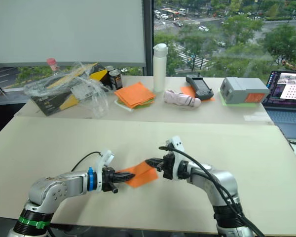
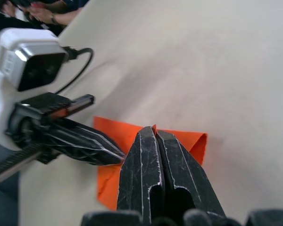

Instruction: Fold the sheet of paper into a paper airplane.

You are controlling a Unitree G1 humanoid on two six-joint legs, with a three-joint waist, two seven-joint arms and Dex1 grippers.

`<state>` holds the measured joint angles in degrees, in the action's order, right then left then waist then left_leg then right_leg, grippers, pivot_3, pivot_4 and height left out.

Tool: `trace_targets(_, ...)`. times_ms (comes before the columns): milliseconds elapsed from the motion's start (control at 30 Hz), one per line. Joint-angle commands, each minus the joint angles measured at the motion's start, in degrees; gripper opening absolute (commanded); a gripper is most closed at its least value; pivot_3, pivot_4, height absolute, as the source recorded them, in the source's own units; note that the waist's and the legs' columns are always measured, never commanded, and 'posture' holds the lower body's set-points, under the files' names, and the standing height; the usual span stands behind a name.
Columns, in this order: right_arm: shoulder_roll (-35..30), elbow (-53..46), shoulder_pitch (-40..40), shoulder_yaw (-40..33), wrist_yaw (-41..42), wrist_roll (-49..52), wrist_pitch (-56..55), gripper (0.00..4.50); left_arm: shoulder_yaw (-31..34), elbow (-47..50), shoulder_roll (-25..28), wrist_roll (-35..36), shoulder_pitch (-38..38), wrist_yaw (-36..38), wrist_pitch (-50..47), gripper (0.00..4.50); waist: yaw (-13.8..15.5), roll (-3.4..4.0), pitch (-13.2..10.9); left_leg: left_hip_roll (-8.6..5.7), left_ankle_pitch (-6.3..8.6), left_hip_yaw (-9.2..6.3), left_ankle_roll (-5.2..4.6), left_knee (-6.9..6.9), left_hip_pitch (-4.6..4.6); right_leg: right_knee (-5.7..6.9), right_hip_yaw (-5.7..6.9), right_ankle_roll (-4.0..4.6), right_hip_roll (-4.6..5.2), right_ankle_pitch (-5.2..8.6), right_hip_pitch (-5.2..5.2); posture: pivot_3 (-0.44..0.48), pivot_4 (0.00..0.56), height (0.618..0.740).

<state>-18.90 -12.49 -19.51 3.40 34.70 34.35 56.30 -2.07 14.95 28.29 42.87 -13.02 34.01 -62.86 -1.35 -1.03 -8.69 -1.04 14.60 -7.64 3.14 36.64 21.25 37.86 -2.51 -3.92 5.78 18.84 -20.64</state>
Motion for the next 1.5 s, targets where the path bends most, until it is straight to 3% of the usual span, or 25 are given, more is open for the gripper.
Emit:
trace_targets(33, -0.18, -0.47, -0.33, -0.83, 0.21, -0.6, -3.31, 0.59, -0.09, 0.19, 0.36, -0.51, 1.02, -0.99, -1.69, 0.0, -0.03, 0.03, -0.03, 0.0, 0.0, 0.0, 0.0, 0.0, 0.01, 0.0, 0.0, 0.0, 0.0, 0.0, -0.01, 0.0, 0.15, 0.74)
trace_targets(233, 0.86, -0.34, -0.96, -1.54, -1.19, -1.13, -5.12, 2.59, 0.18, 0.5, 0.19, -0.48, 1.05, -1.09, -2.25, 0.0, -0.11, 0.05, -0.04, 0.0, 0.0, 0.0, 0.0, 0.0, 0.01, 0.01, -0.01, 0.0, 0.0, 0.0, -0.02, 0.0, 0.15, 0.74)
trace_targets(433, 1.27, -3.08, -0.94, -1.56, 1.55, 1.87, -4.35, 2.59, 0.29, 0.5, -0.02, -0.59, 1.06, -1.12, -2.48, 0.0, -0.37, 0.07, -0.06, 0.0, 0.0, 0.0, 0.0, -0.01, 0.01, 0.02, -0.01, 0.0, 0.0, 0.0, -0.02, 0.0, 0.15, 0.74)
trace_targets(700, -1.08, -6.42, 1.41, 3.21, 6.09, 1.03, -5.86, 0.09, 0.46, 0.53, -0.27, -0.67, 1.19, -1.32, -2.44, 0.0, -0.47, 0.11, -0.08, 0.0, 0.0, 0.0, 0.0, -0.01, 0.02, 0.01, -0.01, 0.0, 0.0, 0.0, -0.02, 0.0, 0.15, 0.74)
trace_targets(1200, 0.31, -5.16, 0.48, 3.74, 5.2, -0.09, -8.35, 0.03, 0.86, 0.91, -0.5, -0.46, 1.36, -1.7, -2.81, 0.0, -0.52, 0.1, -0.09, 0.0, 0.0, 0.0, 0.0, 0.0, 0.02, 0.02, 0.0, 0.0, 0.0, 0.0, -0.02, 0.0, 0.15, 0.74)
trace_targets(1500, -0.71, -3.57, 1.4, 10.29, 5.47, -6.28, -12.29, 0.03, 0.7, 0.68, -1.01, -0.71, 1.07, -1.8, -2.75, 0.0, -0.67, 0.1, -0.09, 0.0, 0.0, 0.0, 0.0, -0.01, 0.02, 0.02, 0.0, 0.0, 0.0, 0.0, -0.03, 0.0, 0.15, 0.74)
